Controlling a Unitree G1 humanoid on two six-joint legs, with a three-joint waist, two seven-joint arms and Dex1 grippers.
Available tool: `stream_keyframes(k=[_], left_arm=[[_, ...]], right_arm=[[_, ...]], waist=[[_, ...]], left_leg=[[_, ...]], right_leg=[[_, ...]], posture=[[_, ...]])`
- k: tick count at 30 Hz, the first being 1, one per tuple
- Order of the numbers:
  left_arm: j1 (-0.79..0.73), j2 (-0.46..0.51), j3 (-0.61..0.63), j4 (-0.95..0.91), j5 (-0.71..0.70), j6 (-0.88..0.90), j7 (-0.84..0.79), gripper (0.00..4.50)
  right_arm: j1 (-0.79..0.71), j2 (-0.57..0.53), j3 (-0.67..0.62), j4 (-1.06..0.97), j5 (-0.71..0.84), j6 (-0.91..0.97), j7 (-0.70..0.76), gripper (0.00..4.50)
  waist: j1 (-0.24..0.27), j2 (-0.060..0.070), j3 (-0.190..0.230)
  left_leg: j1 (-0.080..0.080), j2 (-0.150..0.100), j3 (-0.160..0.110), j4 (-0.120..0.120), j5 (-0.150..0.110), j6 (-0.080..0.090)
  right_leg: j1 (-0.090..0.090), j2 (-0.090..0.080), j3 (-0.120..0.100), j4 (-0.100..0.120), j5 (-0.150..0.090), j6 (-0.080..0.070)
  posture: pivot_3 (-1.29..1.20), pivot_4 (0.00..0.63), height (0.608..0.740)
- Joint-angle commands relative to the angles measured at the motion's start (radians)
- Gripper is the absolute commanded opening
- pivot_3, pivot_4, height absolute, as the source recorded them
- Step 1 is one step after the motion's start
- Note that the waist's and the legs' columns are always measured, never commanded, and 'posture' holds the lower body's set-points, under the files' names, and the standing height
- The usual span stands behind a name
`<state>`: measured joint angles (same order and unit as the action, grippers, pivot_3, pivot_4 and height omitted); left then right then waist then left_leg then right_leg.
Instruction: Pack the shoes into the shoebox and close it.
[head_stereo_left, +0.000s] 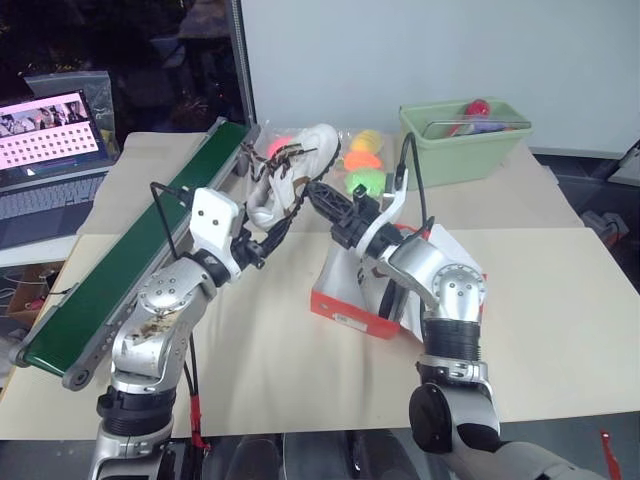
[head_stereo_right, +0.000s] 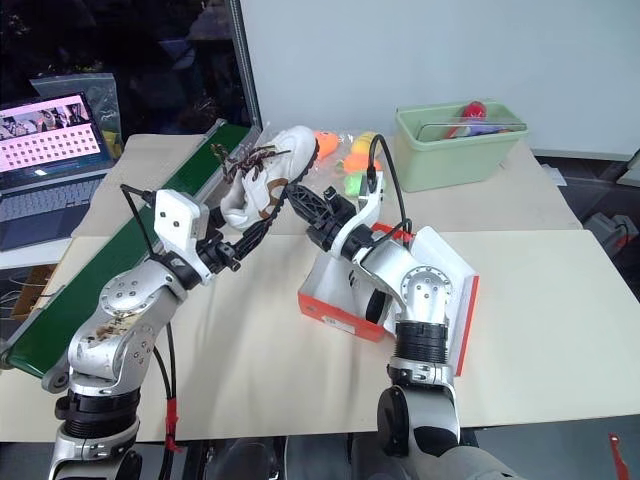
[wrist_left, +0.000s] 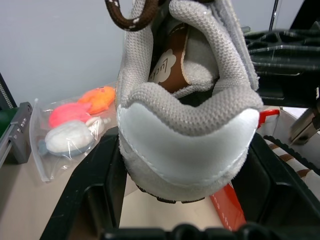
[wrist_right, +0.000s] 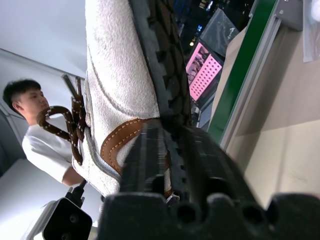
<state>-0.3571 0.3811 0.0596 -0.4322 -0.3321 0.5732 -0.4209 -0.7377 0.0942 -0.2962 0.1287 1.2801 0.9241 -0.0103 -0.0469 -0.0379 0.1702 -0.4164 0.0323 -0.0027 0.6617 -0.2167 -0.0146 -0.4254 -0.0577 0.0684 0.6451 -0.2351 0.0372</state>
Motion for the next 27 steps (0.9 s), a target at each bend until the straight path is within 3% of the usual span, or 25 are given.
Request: stream_keyframes(k=[1,12,18,27], left_arm=[[-0.008,-0.010,-0.060,-0.027,-0.035,0.020,-0.042,2.81],[-0.018,-0.012,-0.065,-0.017,-0.034,0.028,-0.047,2.81],[-0.021,-0.012,-0.064,-0.009,-0.033,0.029,-0.049,2.81],[-0.017,-0.017,-0.063,-0.007,-0.031,0.031,-0.046,2.81]], right_arm=[[-0.088,0.157,0.055,-0.037,0.074,-0.037,0.052,0.02],[-0.079,0.132,0.109,-0.054,0.049,-0.052,0.055,0.02],[-0.077,0.082,0.168,-0.061,-0.129,-0.132,0.042,0.02],[-0.041,0.049,0.121,-0.056,-0.088,-0.067,-0.018,3.02]], waist=[[0.000,0.000,0.000],[0.001,0.000,0.000],[0.000,0.000,0.000],[0.002,0.000,0.000]], left_leg=[[0.000,0.000,0.000,0.000,0.000,0.000],[0.000,0.000,0.000,0.000,0.000,0.000],[0.000,0.000,0.000,0.000,0.000,0.000],[-0.001,0.000,0.000,0.000,0.000,0.000]], right_leg=[[0.000,0.000,0.000,0.000,0.000,0.000],[0.000,0.000,0.000,0.000,0.000,0.000],[0.000,0.000,0.000,0.000,0.000,0.000],[-0.001,0.000,0.000,-0.001,0.000,0.000]], posture=[[0.00,0.150,0.729],[0.00,0.150,0.729],[0.00,0.150,0.729],[0.00,0.150,0.729]])
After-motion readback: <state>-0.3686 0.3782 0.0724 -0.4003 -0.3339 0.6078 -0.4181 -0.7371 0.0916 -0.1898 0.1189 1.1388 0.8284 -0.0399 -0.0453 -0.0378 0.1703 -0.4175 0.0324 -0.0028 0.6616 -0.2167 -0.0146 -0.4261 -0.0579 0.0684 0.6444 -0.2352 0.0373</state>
